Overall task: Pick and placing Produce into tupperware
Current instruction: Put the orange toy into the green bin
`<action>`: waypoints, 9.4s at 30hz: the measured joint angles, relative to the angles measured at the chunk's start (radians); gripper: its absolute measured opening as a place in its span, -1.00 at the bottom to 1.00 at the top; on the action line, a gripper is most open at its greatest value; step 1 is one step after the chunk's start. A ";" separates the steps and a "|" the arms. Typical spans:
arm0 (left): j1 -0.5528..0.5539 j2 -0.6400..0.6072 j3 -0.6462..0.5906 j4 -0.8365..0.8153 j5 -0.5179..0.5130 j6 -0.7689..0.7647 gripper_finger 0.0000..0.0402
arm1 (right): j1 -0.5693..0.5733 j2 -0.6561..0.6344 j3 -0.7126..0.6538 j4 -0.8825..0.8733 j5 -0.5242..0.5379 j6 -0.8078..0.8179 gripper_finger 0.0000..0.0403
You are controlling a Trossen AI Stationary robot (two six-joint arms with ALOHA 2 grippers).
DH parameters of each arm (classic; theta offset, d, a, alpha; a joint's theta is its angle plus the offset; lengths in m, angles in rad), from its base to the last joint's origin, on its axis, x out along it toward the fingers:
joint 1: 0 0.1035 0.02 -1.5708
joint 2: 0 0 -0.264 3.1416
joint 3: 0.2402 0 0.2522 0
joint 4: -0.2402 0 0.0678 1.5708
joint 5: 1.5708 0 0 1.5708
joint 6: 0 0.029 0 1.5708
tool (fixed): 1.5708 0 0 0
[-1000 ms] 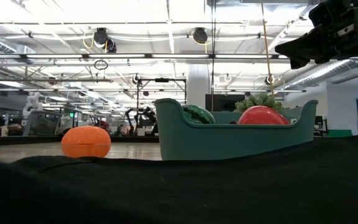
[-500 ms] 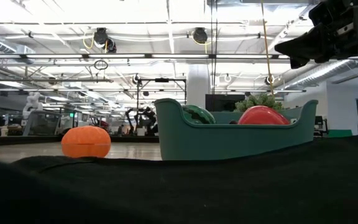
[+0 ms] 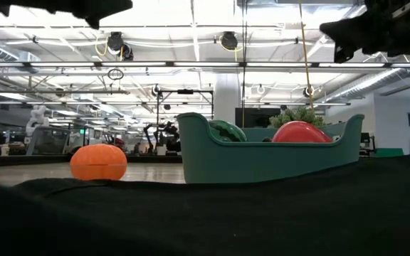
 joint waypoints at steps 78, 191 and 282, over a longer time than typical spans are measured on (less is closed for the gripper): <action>-0.164 0.201 0.064 -0.297 0.060 -0.137 -1.00 | 0.000 -0.087 -0.108 0.036 -0.083 0.098 -1.00; -0.285 1.095 0.516 -0.676 0.260 -0.467 0.99 | 0.000 -0.083 -0.108 0.004 -0.084 0.098 -1.00; -0.245 0.909 0.514 -0.723 0.142 -0.293 0.14 | 0.000 -0.079 -0.109 -0.004 -0.083 0.079 -1.00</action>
